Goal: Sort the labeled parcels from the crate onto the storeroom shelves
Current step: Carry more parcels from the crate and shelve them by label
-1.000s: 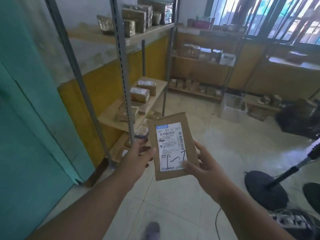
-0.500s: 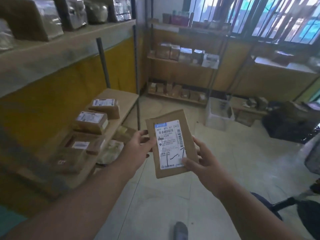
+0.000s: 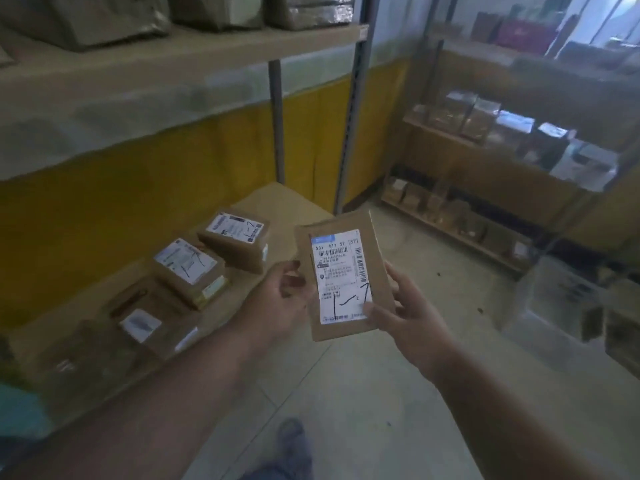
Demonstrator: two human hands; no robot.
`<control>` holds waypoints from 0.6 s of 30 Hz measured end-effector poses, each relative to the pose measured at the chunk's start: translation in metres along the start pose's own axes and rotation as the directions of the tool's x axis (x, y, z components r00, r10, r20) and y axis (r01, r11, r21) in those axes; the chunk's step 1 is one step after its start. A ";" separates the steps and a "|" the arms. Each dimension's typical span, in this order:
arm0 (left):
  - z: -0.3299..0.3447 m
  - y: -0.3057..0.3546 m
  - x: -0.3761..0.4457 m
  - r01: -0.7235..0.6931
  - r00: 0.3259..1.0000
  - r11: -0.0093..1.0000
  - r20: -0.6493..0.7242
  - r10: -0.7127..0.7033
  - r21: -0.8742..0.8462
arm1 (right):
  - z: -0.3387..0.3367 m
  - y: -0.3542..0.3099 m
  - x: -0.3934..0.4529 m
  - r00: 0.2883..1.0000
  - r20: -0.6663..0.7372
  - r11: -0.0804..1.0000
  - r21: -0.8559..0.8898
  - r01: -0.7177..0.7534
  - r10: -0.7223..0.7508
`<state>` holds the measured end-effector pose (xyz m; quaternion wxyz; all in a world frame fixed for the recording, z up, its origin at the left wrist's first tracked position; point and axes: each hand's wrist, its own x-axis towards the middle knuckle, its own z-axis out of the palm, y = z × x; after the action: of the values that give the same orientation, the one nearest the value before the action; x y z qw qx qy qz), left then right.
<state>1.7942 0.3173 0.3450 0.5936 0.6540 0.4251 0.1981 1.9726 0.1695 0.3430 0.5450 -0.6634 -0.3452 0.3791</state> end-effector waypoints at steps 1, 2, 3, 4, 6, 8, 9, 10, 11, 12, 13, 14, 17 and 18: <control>0.000 0.001 0.024 0.014 1.000 1.000 -0.027 -0.014 -0.011 | -0.003 0.000 0.027 0.999 0.038 1.000 -0.007 0.002 -0.002; 0.000 0.004 0.049 0.024 0.998 0.999 -0.060 -0.026 -0.024 | -0.007 -0.002 0.052 0.998 0.067 1.000 -0.023 0.000 0.002; 0.000 0.007 0.074 0.036 0.994 0.998 -0.097 -0.040 -0.043 | -0.012 -0.003 0.077 0.996 0.087 0.999 -0.041 -0.003 0.007; 0.000 0.008 0.096 0.053 0.989 0.997 -0.134 -0.060 -0.051 | -0.018 -0.004 0.098 0.995 0.101 0.998 -0.061 -0.010 0.016; 0.002 0.013 0.133 0.064 0.980 0.997 -0.187 -0.071 -0.044 | -0.028 -0.008 0.137 0.990 0.138 0.995 -0.095 -0.012 0.025; 0.007 0.020 0.163 0.093 0.971 0.994 -0.216 -0.102 -0.052 | -0.039 -0.011 0.173 0.981 0.187 0.987 -0.158 -0.016 0.046; 0.009 0.023 0.176 0.105 0.965 0.992 -0.232 -0.119 -0.071 | -0.043 -0.011 0.193 0.977 0.205 0.982 -0.190 -0.020 0.059; 0.011 0.026 0.190 0.110 0.959 0.991 -0.254 -0.127 -0.081 | -0.046 -0.011 0.213 0.973 0.219 0.977 -0.213 -0.026 0.074; 0.012 0.027 0.203 0.113 0.951 0.992 -0.284 -0.125 -0.060 | -0.047 -0.009 0.235 0.970 0.228 0.974 -0.225 -0.037 0.090; 0.013 0.026 0.215 0.119 0.942 0.993 -0.315 -0.115 -0.004 | -0.046 -0.005 0.256 0.964 0.248 0.976 -0.215 -0.039 0.093; 0.013 0.023 0.225 0.130 0.934 0.990 -0.341 -0.105 0.053 | -0.043 0.000 0.277 0.956 0.275 0.979 -0.200 -0.041 0.096; 0.012 0.020 0.236 0.144 0.923 0.985 -0.371 -0.099 0.097 | -0.040 0.006 0.300 0.945 0.309 0.982 -0.181 -0.050 0.105; 0.013 0.005 0.265 0.207 0.869 0.965 -0.483 -0.104 0.164 | -0.028 0.022 0.370 0.912 0.390 0.984 -0.166 -0.066 0.128; 0.014 0.001 0.272 0.241 0.843 0.956 -0.525 -0.121 0.167 | -0.023 0.028 0.392 0.892 0.431 0.982 -0.179 -0.063 0.136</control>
<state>1.9578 0.5241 0.2764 0.3980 0.5981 0.6464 0.2568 2.1799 0.4955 0.2687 0.3773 -0.6188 -0.4547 0.5177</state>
